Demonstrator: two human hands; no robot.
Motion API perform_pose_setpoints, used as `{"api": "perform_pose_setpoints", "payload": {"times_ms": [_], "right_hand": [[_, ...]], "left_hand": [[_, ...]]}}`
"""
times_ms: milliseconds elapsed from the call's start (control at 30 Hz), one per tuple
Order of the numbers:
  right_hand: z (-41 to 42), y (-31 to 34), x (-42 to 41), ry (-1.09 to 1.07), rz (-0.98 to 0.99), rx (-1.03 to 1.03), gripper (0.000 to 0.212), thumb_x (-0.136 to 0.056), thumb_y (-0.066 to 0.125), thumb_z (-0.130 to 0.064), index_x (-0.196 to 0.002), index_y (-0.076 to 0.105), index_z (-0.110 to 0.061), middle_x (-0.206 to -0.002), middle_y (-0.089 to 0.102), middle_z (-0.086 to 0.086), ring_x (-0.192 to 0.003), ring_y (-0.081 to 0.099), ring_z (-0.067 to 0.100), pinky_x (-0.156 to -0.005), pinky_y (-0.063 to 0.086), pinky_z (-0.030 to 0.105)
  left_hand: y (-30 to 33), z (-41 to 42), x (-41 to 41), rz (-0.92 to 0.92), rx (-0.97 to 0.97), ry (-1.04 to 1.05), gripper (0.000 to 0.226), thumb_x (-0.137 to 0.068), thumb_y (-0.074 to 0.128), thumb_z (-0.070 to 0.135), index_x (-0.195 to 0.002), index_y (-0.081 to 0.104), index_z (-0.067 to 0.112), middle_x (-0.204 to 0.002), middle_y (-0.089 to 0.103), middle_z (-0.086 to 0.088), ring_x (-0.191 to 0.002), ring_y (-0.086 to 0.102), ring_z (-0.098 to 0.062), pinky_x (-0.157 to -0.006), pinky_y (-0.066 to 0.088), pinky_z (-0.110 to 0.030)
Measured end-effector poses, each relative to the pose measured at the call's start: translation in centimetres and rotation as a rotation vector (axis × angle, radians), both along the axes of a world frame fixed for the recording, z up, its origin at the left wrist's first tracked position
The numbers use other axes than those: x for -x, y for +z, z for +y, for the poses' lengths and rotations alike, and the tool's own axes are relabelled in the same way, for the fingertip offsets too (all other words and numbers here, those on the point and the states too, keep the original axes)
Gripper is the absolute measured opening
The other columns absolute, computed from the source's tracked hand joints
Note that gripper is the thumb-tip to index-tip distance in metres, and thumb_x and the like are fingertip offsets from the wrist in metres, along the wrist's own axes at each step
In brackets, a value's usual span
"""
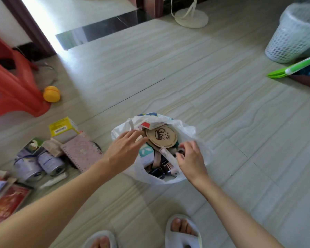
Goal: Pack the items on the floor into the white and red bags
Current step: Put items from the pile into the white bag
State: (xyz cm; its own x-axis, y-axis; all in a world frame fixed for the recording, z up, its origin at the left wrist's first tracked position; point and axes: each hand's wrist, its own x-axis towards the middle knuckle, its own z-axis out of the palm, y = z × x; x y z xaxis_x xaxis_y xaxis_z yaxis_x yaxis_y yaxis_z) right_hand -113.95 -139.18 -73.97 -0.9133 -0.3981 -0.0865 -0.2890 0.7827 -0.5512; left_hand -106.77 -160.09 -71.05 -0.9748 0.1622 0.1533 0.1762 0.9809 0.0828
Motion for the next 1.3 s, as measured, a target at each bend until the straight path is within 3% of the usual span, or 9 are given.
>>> {"api": "perform_pose_setpoints", "payload": {"times_ms": [200, 400, 533, 600, 767, 933, 1033, 1167, 1300], "right_hand": [[1.1, 1.6, 1.5, -0.317, 0.195, -0.156, 0.087, -0.070, 0.077, -0.032, -0.140, 0.030, -0.009, -0.137, 0.038, 0.020, -0.121, 0.039, 0.039, -0.091, 0.037, 0.051], [2.4, 0.7, 4.6, -0.443, 0.012, -0.078, 0.086, -0.080, 0.068, -0.034, -0.145, 0.018, -0.008, -0.144, 0.031, 0.018, -0.129, 0.030, 0.035, -0.100, 0.033, 0.047], [1.8, -0.6, 5.6, -0.441, -0.247, 0.126, 0.026, -0.088, 0.059, -0.018, -0.109, 0.058, -0.004, -0.094, 0.062, 0.006, -0.079, 0.054, 0.016, -0.058, 0.039, 0.005], [1.6, -0.2, 5.2, -0.425, -0.295, 0.156, 0.009, -0.088, 0.057, -0.015, -0.088, 0.060, -0.007, -0.073, 0.058, 0.000, -0.063, 0.050, 0.013, -0.045, 0.036, 0.007], [2.6, 2.3, 3.4, -0.477, -0.438, 0.212, 0.024, -0.086, 0.062, -0.024, -0.105, 0.058, -0.010, -0.100, 0.061, 0.001, -0.096, 0.057, 0.018, -0.075, 0.043, 0.025], [6.4, 0.0, 2.4, -0.544, -0.542, 0.057, 0.073, -0.077, 0.071, -0.035, -0.137, 0.036, -0.012, -0.138, 0.035, 0.005, -0.126, 0.039, 0.020, -0.105, 0.037, 0.037], [8.5, -6.1, -0.1, -0.608, -0.691, -0.066, 0.079, -0.070, 0.067, -0.055, -0.131, 0.046, -0.009, -0.134, 0.043, 0.014, -0.124, 0.044, 0.029, -0.103, 0.040, 0.045], [9.5, -13.2, -3.5, -1.231, -0.851, 0.031, 0.060, -0.077, 0.071, -0.032, -0.120, 0.048, 0.001, -0.126, 0.047, 0.020, -0.099, 0.053, 0.034, -0.075, 0.056, 0.047], [9.0, -16.4, -4.9, -1.499, -0.666, 0.136, 0.044, -0.078, 0.059, -0.008, -0.117, 0.040, -0.005, -0.124, 0.042, 0.021, -0.104, 0.054, 0.033, -0.085, 0.051, 0.050]], "left_hand": [[1.1, -0.4, -3.2, 0.307, -0.208, 0.291, 0.051, -0.060, 0.082, 0.012, -0.097, 0.047, 0.014, -0.099, 0.038, -0.003, -0.086, 0.042, -0.022, -0.065, 0.043, -0.027], [-0.5, -1.5, -2.0, 0.013, -0.524, 0.888, 0.069, -0.072, 0.075, 0.032, -0.126, 0.039, 0.009, -0.121, 0.039, -0.014, -0.113, 0.038, -0.030, -0.086, 0.041, -0.044], [-2.3, 1.6, -1.8, 0.014, -0.596, 0.548, 0.038, -0.085, 0.050, 0.045, -0.097, 0.058, 0.010, -0.092, 0.057, -0.003, -0.086, 0.057, -0.023, -0.072, 0.044, -0.029], [-2.8, 3.4, -1.7, -0.093, -0.491, 0.414, 0.049, -0.085, 0.043, 0.048, -0.112, 0.057, 0.010, -0.109, 0.058, -0.004, -0.100, 0.055, -0.023, -0.084, 0.041, -0.026], [-1.9, 4.3, -0.2, -0.537, -0.278, 0.425, 0.081, -0.085, 0.057, 0.041, -0.146, 0.010, 0.018, -0.152, 0.010, -0.007, -0.139, 0.009, -0.026, -0.110, 0.016, -0.037], [-1.3, 5.0, -0.3, -0.514, -0.285, 0.421, 0.064, -0.064, 0.079, 0.027, -0.122, 0.051, 0.024, -0.133, 0.044, -0.016, -0.125, 0.033, -0.032, -0.098, 0.035, -0.047], [-3.1, 5.2, -1.3, -0.415, -0.243, 0.403, 0.057, -0.059, 0.081, 0.022, -0.109, 0.055, 0.022, -0.123, 0.053, -0.018, -0.116, 0.034, -0.031, -0.092, 0.038, -0.046], [-5.1, 5.1, -3.3, -0.281, -0.130, 0.378, 0.034, -0.075, 0.068, 0.028, -0.107, 0.060, 0.019, -0.127, 0.050, -0.019, -0.118, 0.038, -0.035, -0.092, 0.028, -0.045], [-6.2, 5.9, -4.2, -0.269, -0.118, 0.394, 0.026, -0.083, 0.054, 0.033, -0.105, 0.057, 0.018, -0.130, 0.047, -0.021, -0.123, 0.035, -0.036, -0.094, 0.027, -0.045]]}}
